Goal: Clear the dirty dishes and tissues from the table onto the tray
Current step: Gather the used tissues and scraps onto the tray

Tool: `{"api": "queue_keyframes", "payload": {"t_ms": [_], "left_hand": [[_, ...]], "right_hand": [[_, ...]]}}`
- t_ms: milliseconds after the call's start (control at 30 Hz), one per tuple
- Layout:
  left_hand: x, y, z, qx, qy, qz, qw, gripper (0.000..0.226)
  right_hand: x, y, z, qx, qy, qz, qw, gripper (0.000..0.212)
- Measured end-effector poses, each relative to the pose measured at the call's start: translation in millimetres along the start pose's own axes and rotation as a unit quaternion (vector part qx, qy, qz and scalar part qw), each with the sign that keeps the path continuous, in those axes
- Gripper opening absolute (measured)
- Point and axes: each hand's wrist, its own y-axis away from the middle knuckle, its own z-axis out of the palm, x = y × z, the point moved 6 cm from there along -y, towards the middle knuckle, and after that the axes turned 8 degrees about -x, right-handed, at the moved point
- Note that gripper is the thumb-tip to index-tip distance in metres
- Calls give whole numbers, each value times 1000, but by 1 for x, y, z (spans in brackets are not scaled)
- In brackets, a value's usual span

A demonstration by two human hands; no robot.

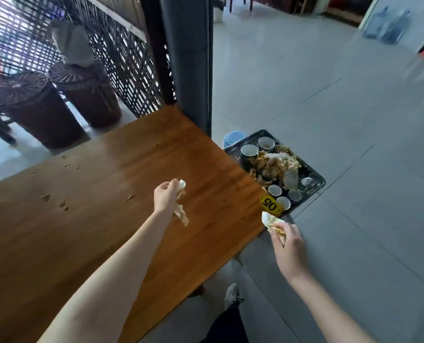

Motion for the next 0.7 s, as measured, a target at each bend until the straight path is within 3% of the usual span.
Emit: {"api": "queue_keyframes", "payload": {"t_ms": [233, 433, 700], "left_hand": [[54, -46, 124, -33, -111, 96, 989, 32], [70, -74, 195, -46, -125, 93, 987, 43], [67, -116, 284, -45, -131, 74, 988, 55]], "right_hand": [[50, -104, -60, 21, 19, 51, 998, 17], [90, -154, -88, 33, 14, 95, 995, 17], [136, -240, -98, -34, 13, 108, 993, 18]]}}
